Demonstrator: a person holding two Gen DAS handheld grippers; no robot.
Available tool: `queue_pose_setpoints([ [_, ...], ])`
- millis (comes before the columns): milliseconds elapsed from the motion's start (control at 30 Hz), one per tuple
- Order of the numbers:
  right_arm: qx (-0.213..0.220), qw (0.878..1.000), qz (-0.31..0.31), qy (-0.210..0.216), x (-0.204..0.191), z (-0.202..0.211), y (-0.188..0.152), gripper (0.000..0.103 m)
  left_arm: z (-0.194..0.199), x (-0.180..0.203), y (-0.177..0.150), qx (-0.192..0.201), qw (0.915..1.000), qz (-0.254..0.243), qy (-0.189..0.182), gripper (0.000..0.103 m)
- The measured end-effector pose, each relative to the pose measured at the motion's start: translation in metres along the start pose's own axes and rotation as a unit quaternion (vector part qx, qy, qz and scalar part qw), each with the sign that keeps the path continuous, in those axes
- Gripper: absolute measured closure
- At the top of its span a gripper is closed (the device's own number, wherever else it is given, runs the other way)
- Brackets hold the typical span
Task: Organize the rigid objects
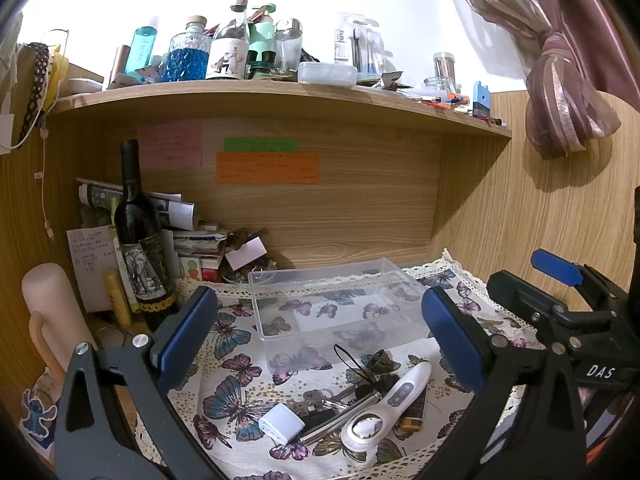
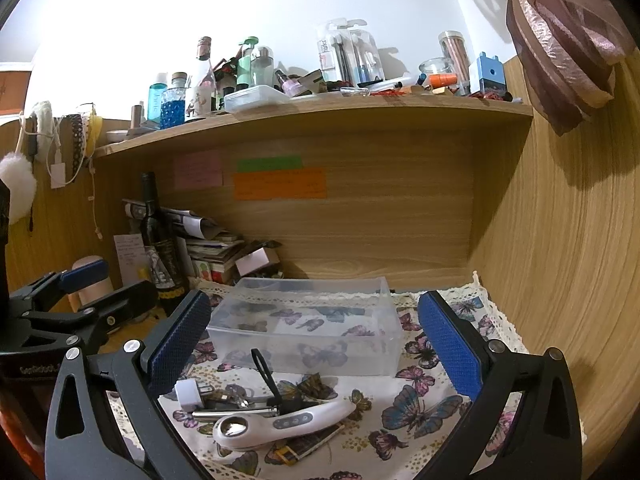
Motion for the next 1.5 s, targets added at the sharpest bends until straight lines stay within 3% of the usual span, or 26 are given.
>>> queue_pose_setpoints([
  [667, 0.003, 1.000, -0.004, 0.002, 0.003, 0.001, 0.000, 0.000, -0.002, 0.001, -0.002, -0.002, 1.0000, 0.003, -0.006, 0.000],
  [967, -0.013, 1.000, -0.009, -0.003, 0.007, -0.011, -0.007, 0.000, -0.012, -0.012, -0.008, -0.021, 0.9995, 0.019, -0.013, 0.000],
  [1067, -0.036, 0.999, -0.011, -0.007, 0.013, -0.023, -0.018, 0.000, -0.019, -0.026, -0.015, -0.040, 0.9987, 0.029, -0.008, 0.003],
  [1133, -0.058, 0.998, -0.011, -0.008, 0.016, -0.031, -0.027, 0.008, -0.024, -0.034, -0.022, -0.059, 0.9977, 0.034, 0.000, 0.019],
  [1200, -0.091, 0.996, -0.011, -0.005, 0.019, -0.042, -0.042, 0.013, -0.031, -0.043, -0.032, -0.083, 0.9956, 0.042, 0.005, 0.020],
  [1500, -0.210, 0.977, -0.024, 0.015, 0.021, -0.071, -0.103, 0.017, -0.055, -0.068, -0.089, -0.180, 0.9818, 0.059, 0.015, 0.026],
])
Point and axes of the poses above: each gripper's, at about its wrist camera, not at the fingertips, and z roughly against the way its jaws point, x to its right, y to its top, the point moved 4 cm from there along -z, roughly the way its jaws point, and after that the axes turned 3 degrees about -y, right-handed, at the moved point
